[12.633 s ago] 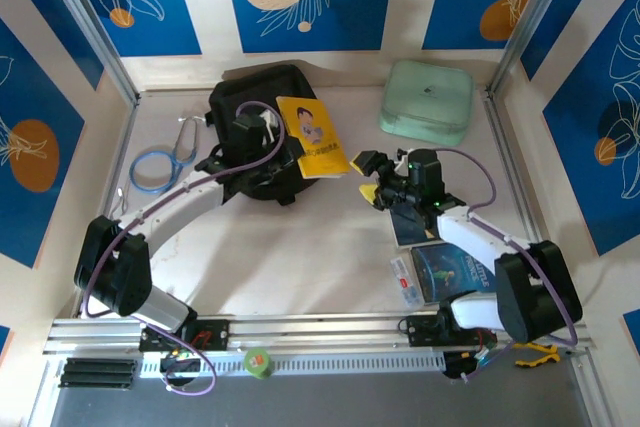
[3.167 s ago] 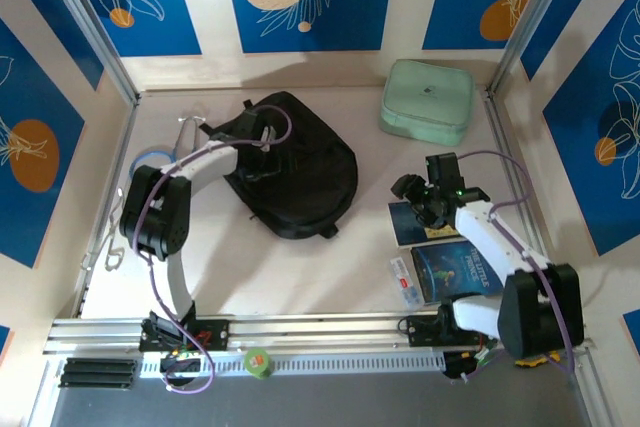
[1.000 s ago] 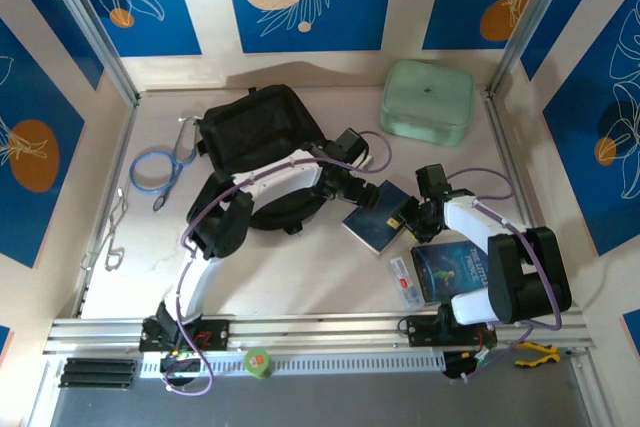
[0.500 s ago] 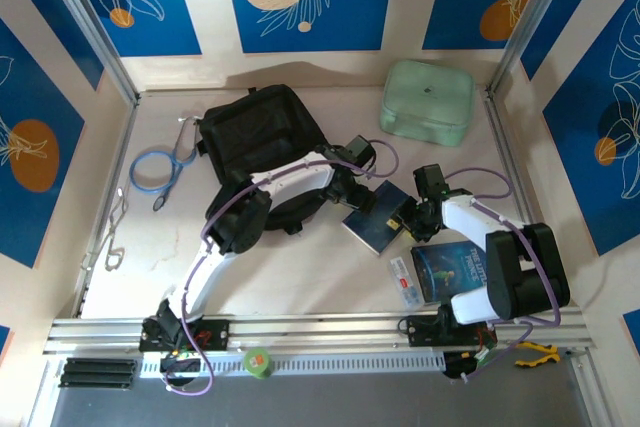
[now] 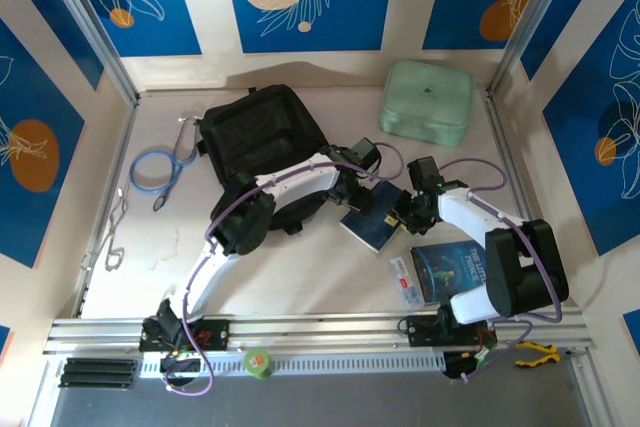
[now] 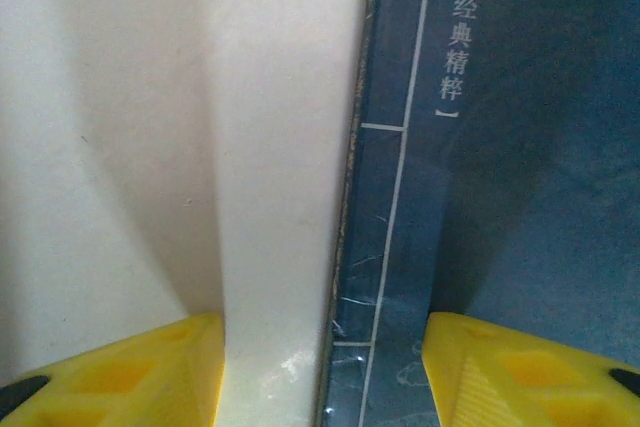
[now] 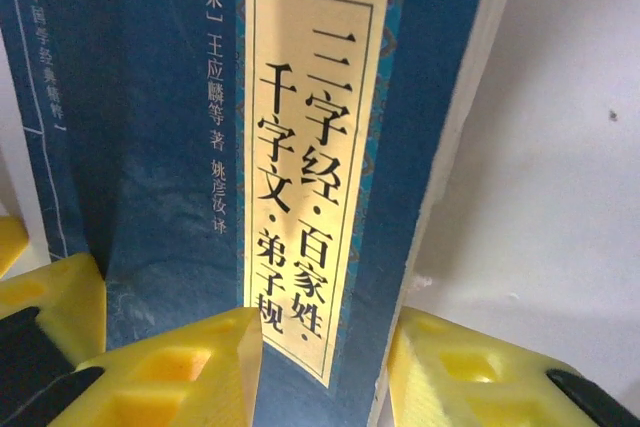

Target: Pack books, pencil case, and school supplies into a backpack

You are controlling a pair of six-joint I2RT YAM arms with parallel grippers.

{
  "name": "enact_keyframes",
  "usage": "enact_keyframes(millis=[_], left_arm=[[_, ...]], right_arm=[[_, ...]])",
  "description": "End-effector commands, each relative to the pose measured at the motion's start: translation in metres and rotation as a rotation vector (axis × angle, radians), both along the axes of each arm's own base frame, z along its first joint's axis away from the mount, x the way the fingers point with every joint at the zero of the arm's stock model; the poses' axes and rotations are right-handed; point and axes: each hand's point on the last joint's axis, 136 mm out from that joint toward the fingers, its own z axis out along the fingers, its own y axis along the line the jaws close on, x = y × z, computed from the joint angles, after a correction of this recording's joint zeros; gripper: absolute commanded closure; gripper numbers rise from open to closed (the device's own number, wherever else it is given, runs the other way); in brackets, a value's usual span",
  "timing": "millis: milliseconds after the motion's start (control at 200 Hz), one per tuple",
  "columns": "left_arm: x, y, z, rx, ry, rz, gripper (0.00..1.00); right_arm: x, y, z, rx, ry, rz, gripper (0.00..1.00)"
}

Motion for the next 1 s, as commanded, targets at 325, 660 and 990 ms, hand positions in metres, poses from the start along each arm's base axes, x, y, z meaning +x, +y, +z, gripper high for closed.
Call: enact_keyframes(millis=[325,660,990], left_arm=[[-0.033,0.005,-0.053,0.094,0.12,-0.036,0.52],[-0.009,-0.017,0.036,-0.079,0.007,-0.045,0.45],[0.019,0.008,0.174,-0.338,-0.129,0.025,0.29]], right_arm=[[0.004,0.013,0.02,0.064,-0.039,0.03,0.79],[0.005,-0.002,0.037,0.047,-0.117,0.016,1.0],[0.027,0.01,0.11,0.239,-0.442,0.165,1.0]])
